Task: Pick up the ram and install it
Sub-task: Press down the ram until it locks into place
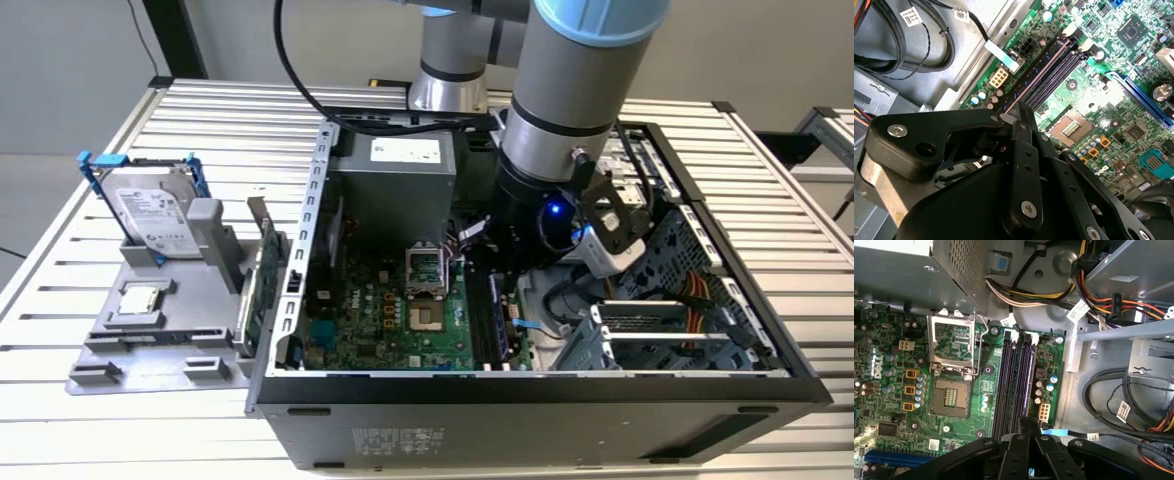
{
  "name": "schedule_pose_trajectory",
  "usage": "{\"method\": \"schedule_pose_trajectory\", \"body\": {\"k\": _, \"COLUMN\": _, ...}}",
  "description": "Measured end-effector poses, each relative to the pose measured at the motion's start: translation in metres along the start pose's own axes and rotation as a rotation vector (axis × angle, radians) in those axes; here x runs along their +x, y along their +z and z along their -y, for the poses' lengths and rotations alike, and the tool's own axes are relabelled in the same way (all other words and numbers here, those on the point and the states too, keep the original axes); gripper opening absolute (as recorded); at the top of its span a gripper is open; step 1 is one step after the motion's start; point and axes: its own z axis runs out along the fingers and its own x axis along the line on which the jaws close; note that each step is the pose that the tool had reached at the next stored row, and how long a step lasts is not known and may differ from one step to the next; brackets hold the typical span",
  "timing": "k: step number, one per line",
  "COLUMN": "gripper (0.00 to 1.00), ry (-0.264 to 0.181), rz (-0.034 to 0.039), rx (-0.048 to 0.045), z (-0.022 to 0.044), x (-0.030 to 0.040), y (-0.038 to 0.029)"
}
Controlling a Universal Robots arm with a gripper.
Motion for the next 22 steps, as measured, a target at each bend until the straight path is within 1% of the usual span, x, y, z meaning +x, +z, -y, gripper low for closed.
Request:
{"method": "schedule_pose_trajectory", "body": {"k": 1, "gripper": 0.0, "ry": -0.005, "rz": 0.0001, "rx": 0.0, "z": -0.0001, "x": 0.0, "y": -0.0001}}
{"method": "schedule_pose_trajectory", "body": {"k": 7, "gripper": 0.0, "ry": -0.075, "rz": 0.0014, "rx": -0.0016, "z": -0.0006, "x": -0.0001, "y": 0.0002}}
{"method": "schedule_pose_trajectory", "body": {"k": 10, "gripper": 0.0, "ry": -0.123, "rz": 0.0023, "rx": -0.0026, "z": -0.0007, "x": -0.0004, "y": 0.0003}}
{"method": "schedule_pose_trajectory", "body": {"k": 13, "gripper": 0.0, "ry": -0.159, "rz": 0.0029, "rx": -0.0032, "z": -0.0006, "x": -0.0009, "y": 0.0002}}
{"method": "schedule_pose_trajectory", "body": {"k": 19, "gripper": 0.0, "ry": -0.214, "rz": 0.0039, "rx": -0.0043, "z": -0.0005, "x": -0.0018, "y": 0.0003}}
{"method": "schedule_pose_trajectory", "body": {"k": 22, "gripper": 0.0, "ry": -0.224, "rz": 0.0042, "rx": -0.0045, "z": -0.0005, "x": -0.0018, "y": 0.0003}}
